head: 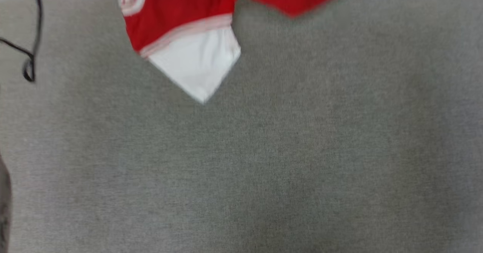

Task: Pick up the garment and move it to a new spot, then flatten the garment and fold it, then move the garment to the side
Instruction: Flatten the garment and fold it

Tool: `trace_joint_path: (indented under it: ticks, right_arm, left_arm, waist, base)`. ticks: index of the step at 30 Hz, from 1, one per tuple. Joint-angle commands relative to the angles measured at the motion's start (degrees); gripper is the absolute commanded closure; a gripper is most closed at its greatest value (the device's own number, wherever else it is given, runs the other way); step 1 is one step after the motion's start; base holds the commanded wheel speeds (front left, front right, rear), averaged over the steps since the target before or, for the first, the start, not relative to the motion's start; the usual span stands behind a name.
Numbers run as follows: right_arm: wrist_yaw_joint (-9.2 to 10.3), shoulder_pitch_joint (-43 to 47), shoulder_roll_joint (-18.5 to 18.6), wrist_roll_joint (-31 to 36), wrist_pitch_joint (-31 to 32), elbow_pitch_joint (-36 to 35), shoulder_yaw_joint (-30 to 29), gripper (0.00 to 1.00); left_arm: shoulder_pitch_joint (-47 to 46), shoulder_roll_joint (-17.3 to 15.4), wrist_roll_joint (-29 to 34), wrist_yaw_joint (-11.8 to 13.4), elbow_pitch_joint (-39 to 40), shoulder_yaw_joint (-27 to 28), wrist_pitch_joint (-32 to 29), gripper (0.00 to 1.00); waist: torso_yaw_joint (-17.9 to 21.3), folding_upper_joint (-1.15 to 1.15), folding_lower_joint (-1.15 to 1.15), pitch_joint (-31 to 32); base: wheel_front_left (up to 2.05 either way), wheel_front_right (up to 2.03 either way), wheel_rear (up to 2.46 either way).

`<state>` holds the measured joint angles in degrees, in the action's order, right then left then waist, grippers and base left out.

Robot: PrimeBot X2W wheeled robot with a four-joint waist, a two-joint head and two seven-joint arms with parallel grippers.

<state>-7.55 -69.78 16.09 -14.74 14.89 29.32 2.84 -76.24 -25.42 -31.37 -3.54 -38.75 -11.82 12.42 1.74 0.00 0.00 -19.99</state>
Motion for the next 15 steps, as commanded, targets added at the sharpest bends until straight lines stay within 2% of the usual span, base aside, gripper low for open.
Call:
trace_joint_path:
  ticks: [1,7,15]
  right_arm:
    - [0.12,-1.52,0.03,0.36,-0.65,0.28,-0.52,1.0]
    - [0.12,-8.15,-0.6,1.66,-3.89,0.98,-0.95,1.0]
    - [0.11,-14.19,-1.49,2.27,-7.78,2.31,0.12,1.0]
  left_arm:
    - [-1.76,-0.94,0.46,-0.07,-0.36,0.35,0.5,1.0]
    - [-9.26,-2.04,0.9,-0.83,-1.23,0.62,1.33,1.0]
    - [-14.72,-2.16,0.64,-2.03,-3.52,0.2,1.96,1.0]
  waist:
    - [0.68,0.0,0.0,-3.88]
    - [1.22,0.0,0.0,-9.8]
    - [1.4,0.0,0.0,-16.38]
  base:
    - [0.0,0.0,0.0]
    - [0.0,0.0,0.0]
    - [0.0,0.0,0.0]
